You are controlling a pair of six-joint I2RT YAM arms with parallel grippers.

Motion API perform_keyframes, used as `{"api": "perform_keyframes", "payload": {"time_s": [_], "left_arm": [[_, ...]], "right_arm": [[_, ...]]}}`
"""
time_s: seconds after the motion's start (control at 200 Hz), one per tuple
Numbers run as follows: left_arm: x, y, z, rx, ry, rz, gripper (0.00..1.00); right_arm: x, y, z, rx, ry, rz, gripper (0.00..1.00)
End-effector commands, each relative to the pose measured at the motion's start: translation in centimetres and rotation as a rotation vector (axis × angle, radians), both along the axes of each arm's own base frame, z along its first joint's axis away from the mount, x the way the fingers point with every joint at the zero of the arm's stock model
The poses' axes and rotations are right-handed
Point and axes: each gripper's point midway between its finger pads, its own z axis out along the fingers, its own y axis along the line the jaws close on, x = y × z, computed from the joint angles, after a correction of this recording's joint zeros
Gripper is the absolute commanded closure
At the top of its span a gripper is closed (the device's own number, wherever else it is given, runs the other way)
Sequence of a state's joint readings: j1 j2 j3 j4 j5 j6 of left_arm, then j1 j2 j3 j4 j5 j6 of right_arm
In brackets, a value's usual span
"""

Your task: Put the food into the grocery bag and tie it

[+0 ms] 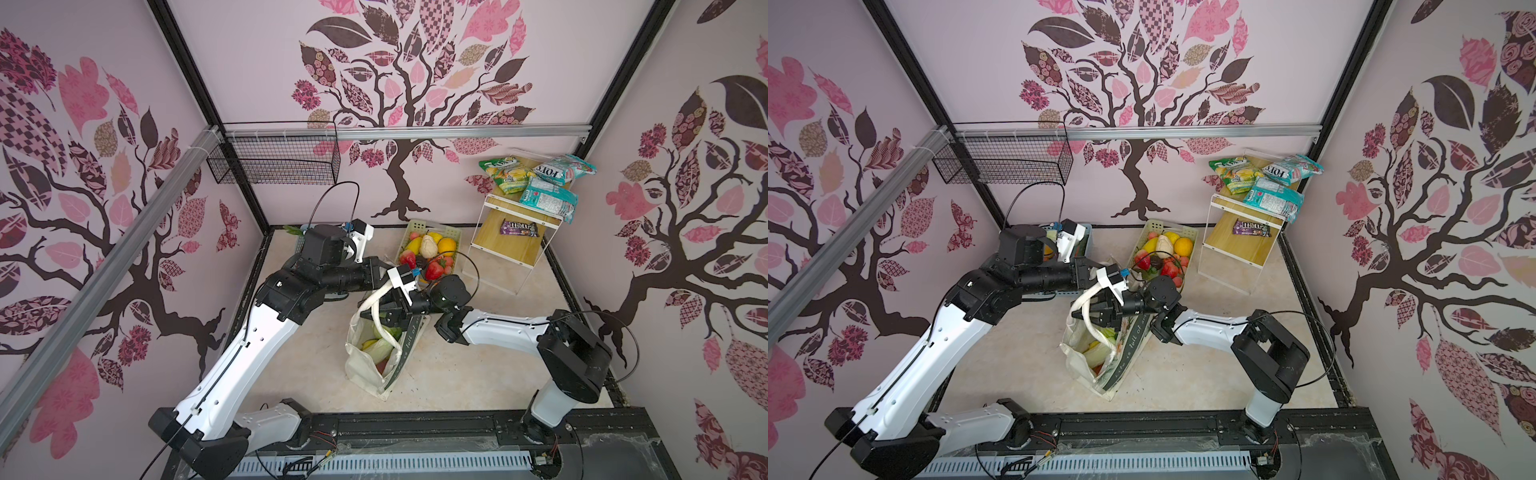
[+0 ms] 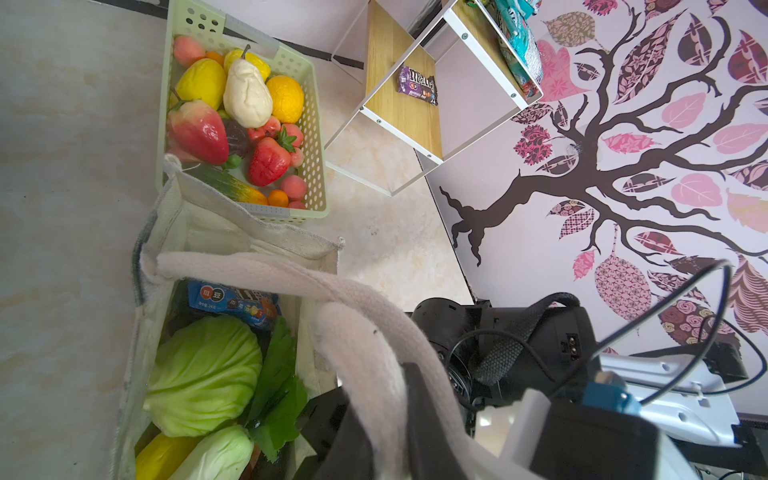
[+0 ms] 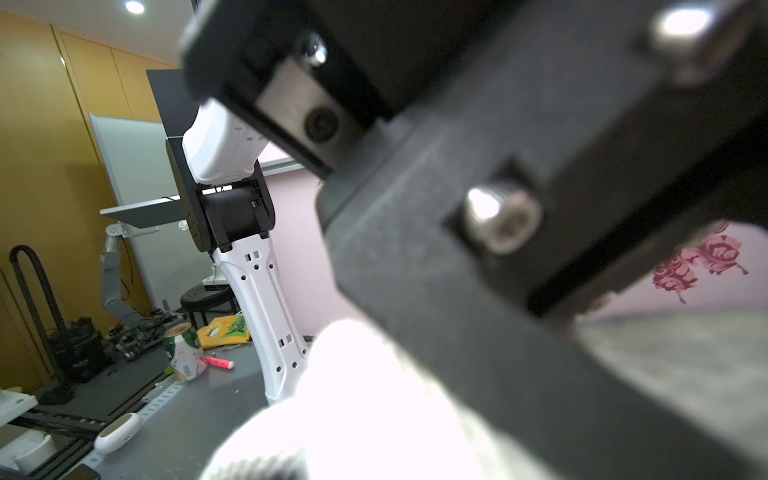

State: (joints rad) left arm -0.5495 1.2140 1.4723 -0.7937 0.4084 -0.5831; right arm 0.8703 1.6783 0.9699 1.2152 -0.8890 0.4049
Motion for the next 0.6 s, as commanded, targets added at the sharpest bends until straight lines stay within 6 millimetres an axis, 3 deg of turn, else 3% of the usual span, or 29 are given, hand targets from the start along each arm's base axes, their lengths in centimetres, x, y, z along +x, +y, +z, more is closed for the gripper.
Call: {"api": "perform_keyframes", "payload": {"time_s": [0.0,0.265,0.41,0.595], "left_arm": [[-0.3,0.3,-0.4,-0.003,0.006,0.005,0.87],[-0.3,1.2,-0.4,0.008,-0.002,0.053,0.87],[-0.1,1.3,-0.5,0.011,0.002,0.064,0.87],[-0.3,1.6,-0.9,0.019,0.008,0.070,0.87]], "right_arm": [[0.2,-0.1,2.0,0.048,-0.011,-0.032,0.82],[1.1,-1.0,2.3,0.066,0.011,-0.130,0.97],[0.8,-1.3,2.1,0.080,0.012,-0.127,0.96],[2.0,-1.2,1.6,0.070,0.042,-0.194,1.00]]}}
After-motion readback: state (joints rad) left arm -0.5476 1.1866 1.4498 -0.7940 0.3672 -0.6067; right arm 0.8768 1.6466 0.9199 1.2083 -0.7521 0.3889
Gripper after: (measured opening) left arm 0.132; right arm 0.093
